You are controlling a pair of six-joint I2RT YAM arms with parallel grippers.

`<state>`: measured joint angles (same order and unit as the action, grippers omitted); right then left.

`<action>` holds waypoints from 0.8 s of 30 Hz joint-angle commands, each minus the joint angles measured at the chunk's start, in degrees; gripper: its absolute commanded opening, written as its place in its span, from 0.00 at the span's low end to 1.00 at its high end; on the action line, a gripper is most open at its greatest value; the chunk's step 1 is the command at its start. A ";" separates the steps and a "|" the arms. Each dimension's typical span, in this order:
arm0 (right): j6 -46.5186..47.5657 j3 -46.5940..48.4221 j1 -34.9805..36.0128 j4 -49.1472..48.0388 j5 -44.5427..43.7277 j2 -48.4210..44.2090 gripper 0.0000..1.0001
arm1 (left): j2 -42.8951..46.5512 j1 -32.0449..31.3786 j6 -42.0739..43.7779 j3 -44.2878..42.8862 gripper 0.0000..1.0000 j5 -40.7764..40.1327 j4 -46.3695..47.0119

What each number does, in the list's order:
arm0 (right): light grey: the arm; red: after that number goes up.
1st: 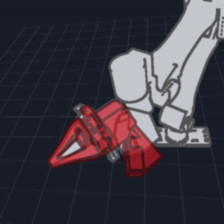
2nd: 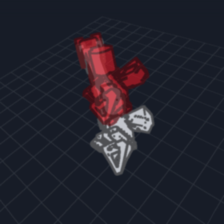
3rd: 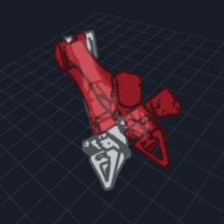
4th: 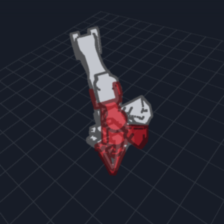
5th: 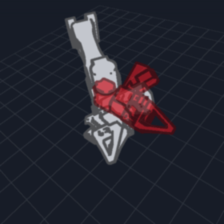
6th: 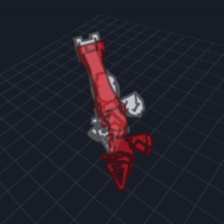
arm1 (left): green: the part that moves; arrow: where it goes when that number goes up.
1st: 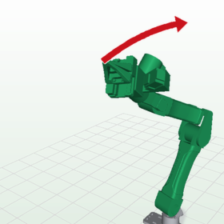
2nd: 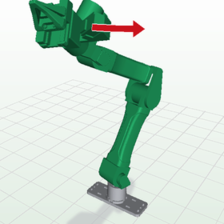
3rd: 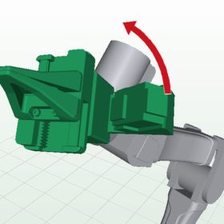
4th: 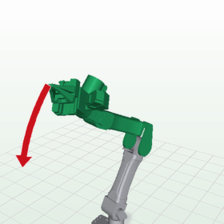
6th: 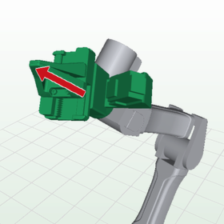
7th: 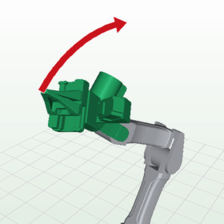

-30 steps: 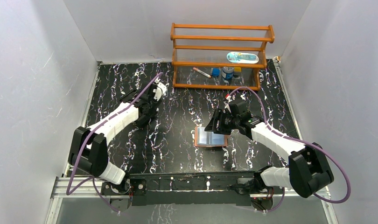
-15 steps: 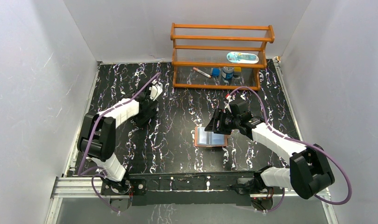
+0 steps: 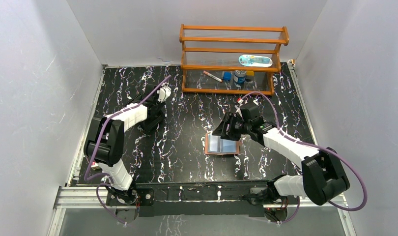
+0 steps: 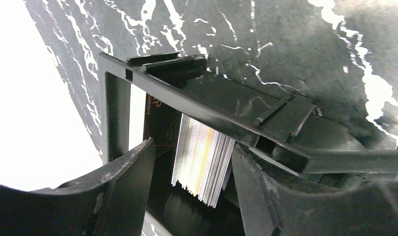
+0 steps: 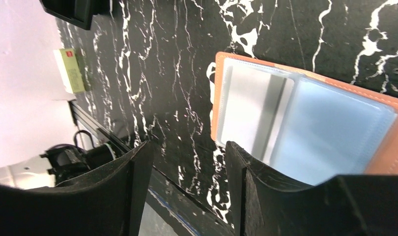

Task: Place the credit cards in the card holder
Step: Move the storage box to the center of the board.

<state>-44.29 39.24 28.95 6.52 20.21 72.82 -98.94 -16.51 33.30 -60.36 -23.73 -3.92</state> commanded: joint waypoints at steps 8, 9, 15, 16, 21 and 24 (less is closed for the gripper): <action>-9.81 10.83 3.92 -9.10 -2.10 9.66 0.63 | -0.69 3.51 2.74 -1.45 0.50 -3.09 6.54; -10.06 11.67 4.49 -9.62 -2.48 10.68 0.63 | -1.27 3.66 2.80 -1.93 0.50 -3.38 6.14; -14.77 16.88 8.61 -13.93 -5.58 18.11 0.62 | -1.27 3.83 3.17 -2.37 0.51 -2.73 6.70; -16.07 18.08 9.54 -14.69 -7.25 19.55 0.62 | -1.26 3.87 3.03 -2.54 0.51 -2.54 6.71; -20.77 24.59 13.15 -21.00 -11.52 28.43 0.60 | -1.28 4.06 1.76 -3.94 0.50 -1.73 5.39; -25.73 26.55 14.47 -26.99 -13.14 33.15 0.58 | -1.21 4.10 1.72 -3.98 0.50 -1.39 5.42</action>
<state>-62.83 61.76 41.80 -10.17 11.40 101.75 -100.82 -13.06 35.70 -62.00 -25.41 1.08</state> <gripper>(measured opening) 0.595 0.504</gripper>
